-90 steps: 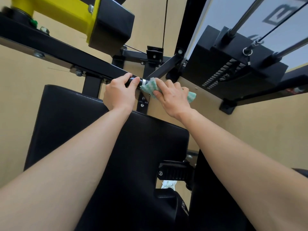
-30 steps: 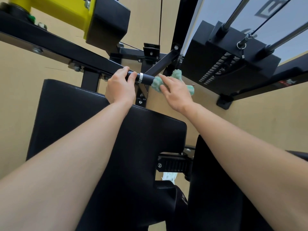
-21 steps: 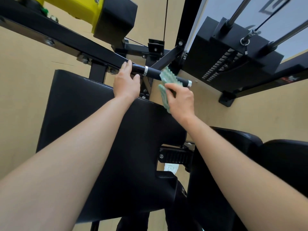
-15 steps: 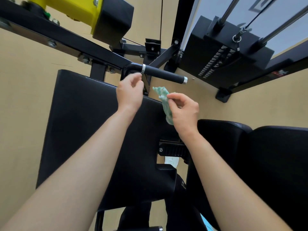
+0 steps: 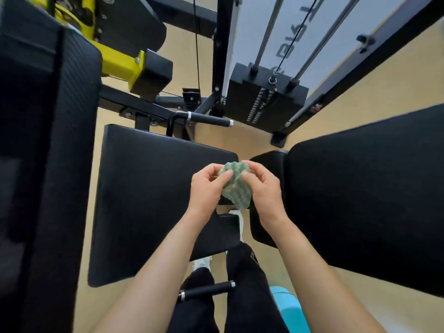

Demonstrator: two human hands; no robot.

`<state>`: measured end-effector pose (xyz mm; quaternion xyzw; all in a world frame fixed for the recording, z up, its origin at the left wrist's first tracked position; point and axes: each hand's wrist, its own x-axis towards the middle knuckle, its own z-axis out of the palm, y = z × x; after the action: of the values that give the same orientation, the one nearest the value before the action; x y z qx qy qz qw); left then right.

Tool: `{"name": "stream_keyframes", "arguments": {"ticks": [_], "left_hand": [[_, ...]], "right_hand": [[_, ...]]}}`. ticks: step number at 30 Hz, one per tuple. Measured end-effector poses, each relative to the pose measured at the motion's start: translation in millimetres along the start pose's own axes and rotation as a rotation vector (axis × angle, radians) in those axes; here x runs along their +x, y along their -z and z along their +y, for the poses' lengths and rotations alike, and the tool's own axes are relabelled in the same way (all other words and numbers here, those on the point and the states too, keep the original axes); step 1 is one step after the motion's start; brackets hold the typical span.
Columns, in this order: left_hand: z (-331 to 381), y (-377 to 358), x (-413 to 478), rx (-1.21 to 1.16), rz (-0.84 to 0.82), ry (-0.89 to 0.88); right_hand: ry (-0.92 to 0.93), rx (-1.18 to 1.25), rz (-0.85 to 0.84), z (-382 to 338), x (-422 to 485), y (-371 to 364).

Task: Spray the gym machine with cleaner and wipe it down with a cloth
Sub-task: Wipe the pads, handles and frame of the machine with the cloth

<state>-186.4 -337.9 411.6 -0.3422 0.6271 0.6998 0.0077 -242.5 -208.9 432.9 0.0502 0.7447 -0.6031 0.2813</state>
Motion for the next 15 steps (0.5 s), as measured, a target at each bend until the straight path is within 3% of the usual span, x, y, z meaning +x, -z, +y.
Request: {"name": "stream_keyframes", "arguments": {"ticks": [5, 13, 15], "left_hand": [[40, -9, -43, -0.016, -0.179, -0.132], [88, -38, -79, 0.169, -0.434, -0.258], [97, -52, -87, 0.233, -0.485, -0.284]], "right_hand": [[0.049, 0.005, 0.094, -22, -51, 20], [0.110, 0.099, -0.053, -41, -112, 57], [0.113, 0.097, -0.007, -42, -122, 57]]}}
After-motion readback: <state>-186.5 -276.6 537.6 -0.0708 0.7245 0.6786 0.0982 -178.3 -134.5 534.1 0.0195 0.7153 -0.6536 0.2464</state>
